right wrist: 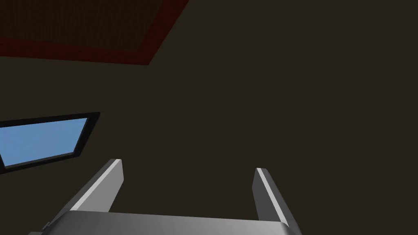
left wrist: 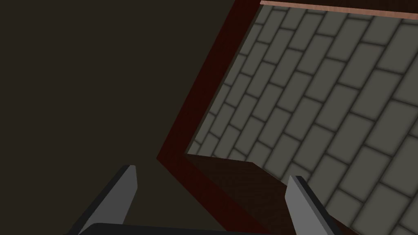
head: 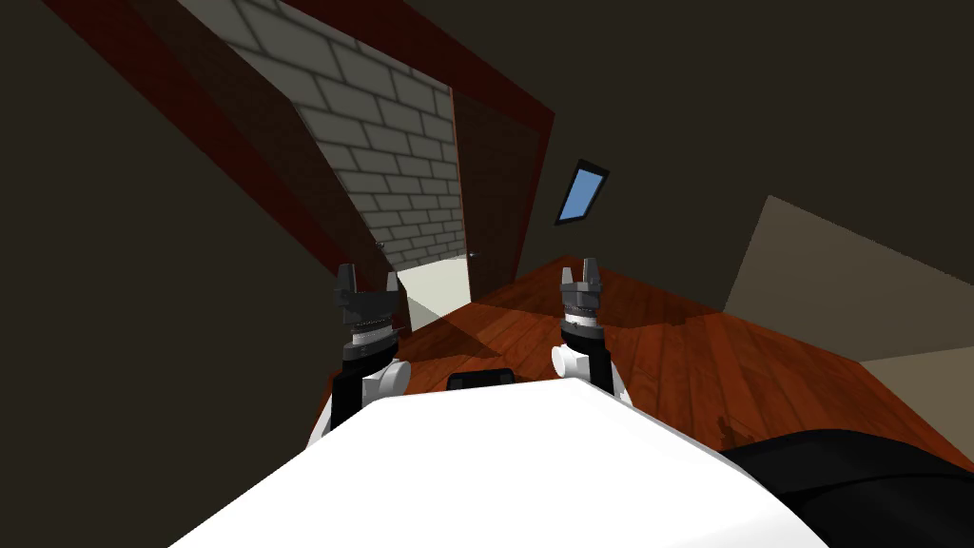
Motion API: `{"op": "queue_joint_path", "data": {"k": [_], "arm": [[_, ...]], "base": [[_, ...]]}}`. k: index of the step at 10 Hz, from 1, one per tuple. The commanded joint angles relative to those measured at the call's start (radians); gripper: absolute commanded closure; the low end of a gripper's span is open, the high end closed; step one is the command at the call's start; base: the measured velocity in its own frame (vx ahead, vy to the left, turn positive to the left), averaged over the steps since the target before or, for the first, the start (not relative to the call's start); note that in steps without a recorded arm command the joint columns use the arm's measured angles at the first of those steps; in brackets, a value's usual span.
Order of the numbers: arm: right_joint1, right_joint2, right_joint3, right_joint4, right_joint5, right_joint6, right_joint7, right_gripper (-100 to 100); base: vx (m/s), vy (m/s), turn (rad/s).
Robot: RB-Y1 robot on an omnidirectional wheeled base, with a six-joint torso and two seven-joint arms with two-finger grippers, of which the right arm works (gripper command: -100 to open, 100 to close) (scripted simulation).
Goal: Push the door open
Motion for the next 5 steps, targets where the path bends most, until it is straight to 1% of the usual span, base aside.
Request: {"op": "queue_joint_path", "data": {"k": [1, 3, 5], "arm": [[-0.013, -0.011, 0.021, 0.035, -0.001, -0.006, -0.004, -100], [-0.024, -0.018, 0.037, 0.063, -0.003, -0.011, -0.008, -100], [-0.042, -0.029, 0.064, 0.11, -0.005, -0.02, -0.013, -100]], "base": [[0.117, 0.005, -0.042], [0.175, -0.009, -0.031], [0.192, 0.017, -0.038]]}}
